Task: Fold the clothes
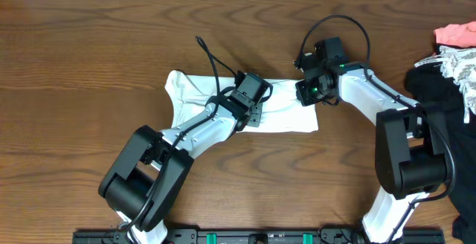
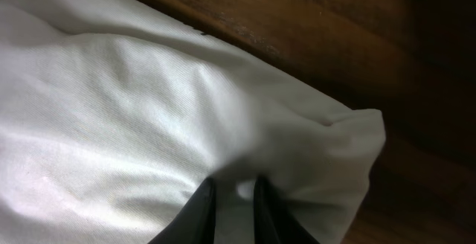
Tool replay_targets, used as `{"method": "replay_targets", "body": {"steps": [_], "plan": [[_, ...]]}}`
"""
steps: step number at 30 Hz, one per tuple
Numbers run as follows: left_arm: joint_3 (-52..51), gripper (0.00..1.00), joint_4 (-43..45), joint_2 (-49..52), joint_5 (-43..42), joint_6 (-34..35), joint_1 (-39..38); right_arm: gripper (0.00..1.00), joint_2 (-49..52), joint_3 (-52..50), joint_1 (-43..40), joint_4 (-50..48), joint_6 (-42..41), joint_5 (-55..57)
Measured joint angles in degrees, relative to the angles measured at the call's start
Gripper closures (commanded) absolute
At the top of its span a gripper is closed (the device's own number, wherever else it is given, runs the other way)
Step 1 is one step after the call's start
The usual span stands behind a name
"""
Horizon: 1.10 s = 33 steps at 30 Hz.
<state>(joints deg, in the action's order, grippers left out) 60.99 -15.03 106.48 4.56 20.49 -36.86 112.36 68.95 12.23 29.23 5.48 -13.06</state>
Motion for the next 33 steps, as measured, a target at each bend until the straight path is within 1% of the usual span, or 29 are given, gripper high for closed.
{"method": "replay_targets", "body": {"steps": [5, 6, 8, 11, 12, 14, 15, 17, 22, 25, 26, 28, 29, 33], "plan": [[1.64, 0.57, -3.23, -0.52, 0.0, -0.17, 0.13, 0.81, 0.0, 0.0, 0.0, 0.02, 0.0, -0.02], [2.34, 0.54, -4.72, -1.05, -0.04, -0.26, 0.35, 0.81, 0.0, 0.0, 0.02, 0.0, 0.0, -0.02], [3.32, 0.52, -7.28, -2.95, -0.31, -0.76, 1.44, 0.81, 0.0, 0.0, 0.02, -0.02, 0.0, -0.02], [4.44, 0.48, -8.9, -6.36, -3.85, -1.07, 5.51, 0.8, 0.0, 0.02, 0.02, -0.11, 0.0, 0.0], [4.9, 0.45, -9.16, -7.34, -6.05, -1.18, 7.91, 0.79, 0.0, 0.02, 0.02, -0.15, 0.0, 0.0], [5.49, 0.43, -9.55, -8.13, -10.47, -1.57, 12.0, 0.79, 0.0, 0.04, 0.02, -0.2, 0.0, 0.02], [5.66, 0.39, -10.01, -8.17, -12.41, -1.84, 13.9, 0.79, 0.0, 0.04, 0.02, -0.2, 0.0, 0.02], [5.68, 0.37, -11.63, -8.17, -16.24, -2.6, 18.25, 0.77, 0.0, 0.04, 0.02, -0.2, 0.0, 0.02], [5.68, 0.36, -15.82, -8.17, -21.62, -4.33, 26.69, 0.69, 0.02, 0.42, 0.02, 0.09, 0.0, -0.04], [5.68, 0.36, -18.4, -8.17, -22.91, -5.75, 29.79, 0.68, 0.09, 1.18, 0.0, 1.97, -0.09, 1.4], [5.68, 0.36, -19.45, -8.17, -23.41, -6.32, 30.91, 0.65, 0.11, 1.68, -0.09, 3.34, -0.26, 2.78], [5.68, 0.36, -20.26, -8.17, -23.78, -7.15, 31.98, 0.59, 0.11, 2.01, -0.39, 4.59, -0.46, 4.26], [5.68, 0.36, -20.57, -8.17, -23.91, -7.5, 32.41, 0.58, 0.11, 2.23, -0.72, 5.33, -0.72, 5.33], [5.68, 0.36, -20.72, -8.17, -24.13, -8.55, 33.09, 0.57, 0.11, 2.58, -2.71, 7.23, -0.66, 9.77]]}}
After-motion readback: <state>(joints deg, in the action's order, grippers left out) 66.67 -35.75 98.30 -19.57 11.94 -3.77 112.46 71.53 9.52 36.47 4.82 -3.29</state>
